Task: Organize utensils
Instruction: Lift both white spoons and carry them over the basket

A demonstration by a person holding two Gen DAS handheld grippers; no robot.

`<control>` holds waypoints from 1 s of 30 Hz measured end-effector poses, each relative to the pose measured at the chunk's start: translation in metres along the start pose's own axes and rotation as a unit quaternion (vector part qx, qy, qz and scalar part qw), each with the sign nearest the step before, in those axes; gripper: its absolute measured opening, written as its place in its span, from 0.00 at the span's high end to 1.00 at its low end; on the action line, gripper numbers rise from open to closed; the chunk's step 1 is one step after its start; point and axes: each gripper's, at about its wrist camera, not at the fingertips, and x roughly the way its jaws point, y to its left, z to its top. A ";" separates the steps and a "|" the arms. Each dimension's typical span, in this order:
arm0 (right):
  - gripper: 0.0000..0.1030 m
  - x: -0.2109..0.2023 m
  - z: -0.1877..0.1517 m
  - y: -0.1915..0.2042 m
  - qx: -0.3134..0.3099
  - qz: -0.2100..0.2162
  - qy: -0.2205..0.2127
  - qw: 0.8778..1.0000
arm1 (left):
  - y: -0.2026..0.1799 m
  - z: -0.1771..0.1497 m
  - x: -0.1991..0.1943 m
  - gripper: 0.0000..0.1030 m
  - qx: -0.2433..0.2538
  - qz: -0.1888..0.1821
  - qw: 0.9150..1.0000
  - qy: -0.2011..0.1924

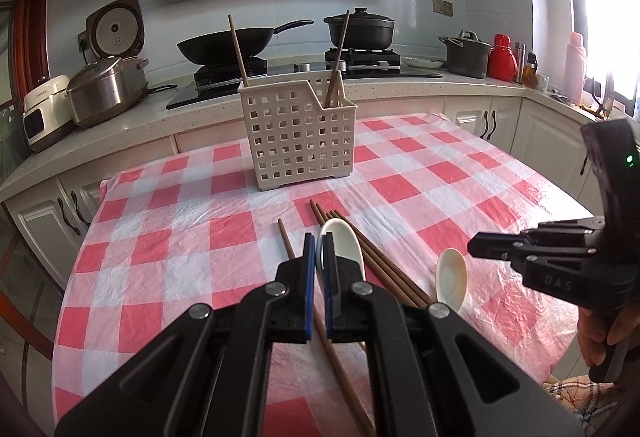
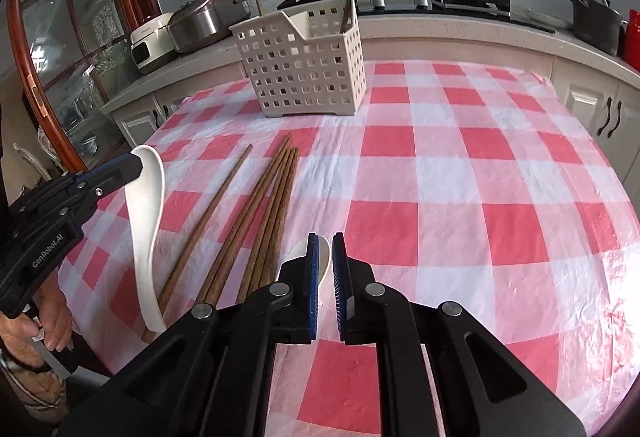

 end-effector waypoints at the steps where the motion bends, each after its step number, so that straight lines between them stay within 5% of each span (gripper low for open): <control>1: 0.90 0.006 -0.001 -0.002 0.008 0.007 0.011 1.000 | 0.000 0.000 0.000 0.96 -0.002 0.000 1.000 -0.001; 10: 0.89 0.027 -0.006 -0.010 0.042 0.046 0.039 0.997 | 0.004 0.000 0.002 0.96 -0.009 -0.002 1.000 0.002; 17: 0.95 -0.006 0.000 0.006 -0.020 -0.025 -0.043 0.999 | 0.004 0.003 -0.003 0.96 -0.009 0.000 1.000 -0.012; 24: 0.96 -0.044 0.002 0.029 -0.105 -0.099 -0.143 0.979 | -0.001 0.007 -0.020 0.96 -0.007 0.003 0.999 -0.034; 30: 0.96 -0.059 0.009 0.028 -0.103 -0.102 -0.178 0.973 | 0.001 0.010 -0.034 0.96 -0.016 0.004 0.998 -0.053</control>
